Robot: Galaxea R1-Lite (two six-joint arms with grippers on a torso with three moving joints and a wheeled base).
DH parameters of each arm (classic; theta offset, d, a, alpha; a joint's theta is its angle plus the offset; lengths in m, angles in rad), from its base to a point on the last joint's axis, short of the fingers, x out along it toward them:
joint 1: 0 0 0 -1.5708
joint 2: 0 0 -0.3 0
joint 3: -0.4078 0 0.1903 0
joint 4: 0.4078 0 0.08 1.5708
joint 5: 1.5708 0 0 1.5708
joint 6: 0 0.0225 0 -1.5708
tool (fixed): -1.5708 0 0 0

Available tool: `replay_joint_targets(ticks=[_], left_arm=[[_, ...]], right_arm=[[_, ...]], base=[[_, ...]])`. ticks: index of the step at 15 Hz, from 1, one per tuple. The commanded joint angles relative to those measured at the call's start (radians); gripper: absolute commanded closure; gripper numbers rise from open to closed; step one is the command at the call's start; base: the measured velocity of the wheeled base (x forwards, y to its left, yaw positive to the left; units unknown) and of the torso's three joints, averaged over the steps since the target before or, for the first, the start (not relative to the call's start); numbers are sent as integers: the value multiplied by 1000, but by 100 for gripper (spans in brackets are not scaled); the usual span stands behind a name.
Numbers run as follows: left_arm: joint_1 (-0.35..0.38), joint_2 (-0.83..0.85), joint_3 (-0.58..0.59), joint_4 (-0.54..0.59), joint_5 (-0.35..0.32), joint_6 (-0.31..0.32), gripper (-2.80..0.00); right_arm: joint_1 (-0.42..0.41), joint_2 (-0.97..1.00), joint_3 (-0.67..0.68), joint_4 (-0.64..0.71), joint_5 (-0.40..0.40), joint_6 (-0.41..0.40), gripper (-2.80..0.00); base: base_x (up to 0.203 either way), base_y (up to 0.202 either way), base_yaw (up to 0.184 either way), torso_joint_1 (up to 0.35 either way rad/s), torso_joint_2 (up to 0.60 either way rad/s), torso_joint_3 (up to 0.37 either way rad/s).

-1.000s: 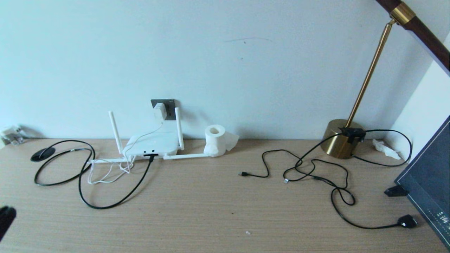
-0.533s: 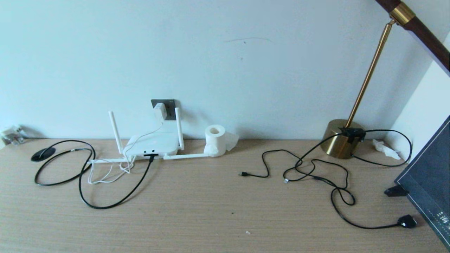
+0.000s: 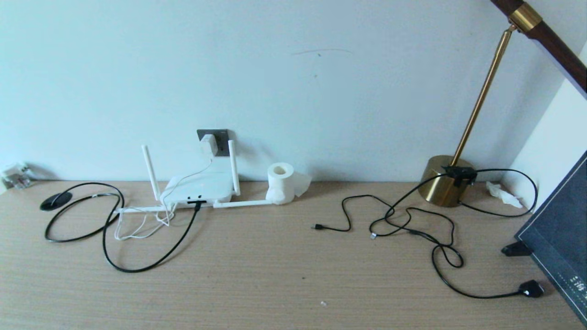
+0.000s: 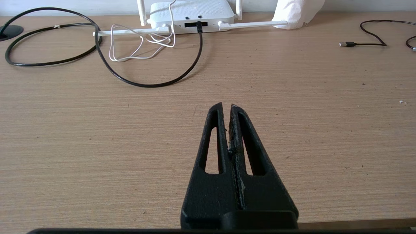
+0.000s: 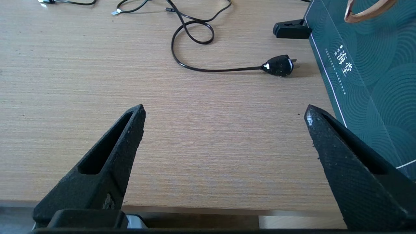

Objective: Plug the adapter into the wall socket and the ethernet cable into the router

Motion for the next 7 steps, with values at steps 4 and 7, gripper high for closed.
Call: replay_joint_targets(ticks=[4, 7], left_arm=[[0, 2, 0, -1, 0, -1, 0], [0, 2, 0, -2, 0, -1, 0]], right_arm=[[1, 1, 0, 2, -1, 1, -280], [1, 1, -1, 2, -1, 0, -280]], base=[[0, 0, 0, 0, 0, 0], [0, 0, 0, 0, 0, 0]])
